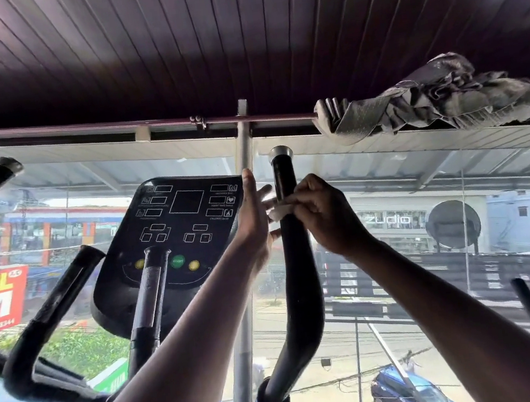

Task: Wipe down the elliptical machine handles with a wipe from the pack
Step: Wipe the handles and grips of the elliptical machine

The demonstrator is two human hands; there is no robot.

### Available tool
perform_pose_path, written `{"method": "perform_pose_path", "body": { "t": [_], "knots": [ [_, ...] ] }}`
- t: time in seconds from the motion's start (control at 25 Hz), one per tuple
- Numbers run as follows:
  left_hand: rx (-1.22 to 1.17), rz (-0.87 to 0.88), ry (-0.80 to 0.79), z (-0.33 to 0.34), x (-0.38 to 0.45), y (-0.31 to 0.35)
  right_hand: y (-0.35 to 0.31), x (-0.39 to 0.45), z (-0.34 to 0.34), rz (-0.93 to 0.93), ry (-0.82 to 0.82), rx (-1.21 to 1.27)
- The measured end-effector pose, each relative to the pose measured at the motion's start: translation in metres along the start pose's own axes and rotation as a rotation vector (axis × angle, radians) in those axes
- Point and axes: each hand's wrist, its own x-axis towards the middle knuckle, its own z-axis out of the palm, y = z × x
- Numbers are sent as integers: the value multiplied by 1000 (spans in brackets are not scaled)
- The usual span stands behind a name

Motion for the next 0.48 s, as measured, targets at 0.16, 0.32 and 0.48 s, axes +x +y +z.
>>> {"method": "perform_pose_path", "body": {
  "t": [0.16,0.32,0.48],
  "knots": [
    [53,31,10,6,4,-3,9,13,-2,67,142,-35],
    [19,48,42,9,9,-5,4,-1,11,36,317,-23],
    [22,50,57,13,11,-7,9,-17,9,5,294,2]
  ]
}}
